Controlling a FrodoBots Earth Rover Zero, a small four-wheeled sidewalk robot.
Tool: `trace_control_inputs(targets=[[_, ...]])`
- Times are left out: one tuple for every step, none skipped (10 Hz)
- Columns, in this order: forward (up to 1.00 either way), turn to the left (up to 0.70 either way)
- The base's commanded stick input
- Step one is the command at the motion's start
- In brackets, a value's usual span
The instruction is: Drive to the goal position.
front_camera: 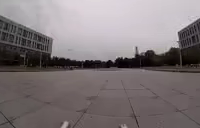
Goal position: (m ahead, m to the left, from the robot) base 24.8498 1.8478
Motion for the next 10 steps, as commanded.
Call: trace_control_inputs(targets=[[0.05,0.0],[0.05,0.0],[0.05,0.0],[0.05,0.0],[0.05,0.0],[0.05,0.0],[0.05,0.0],[0.05,0.0],[0.05,0.0],[0.05,0.0]])
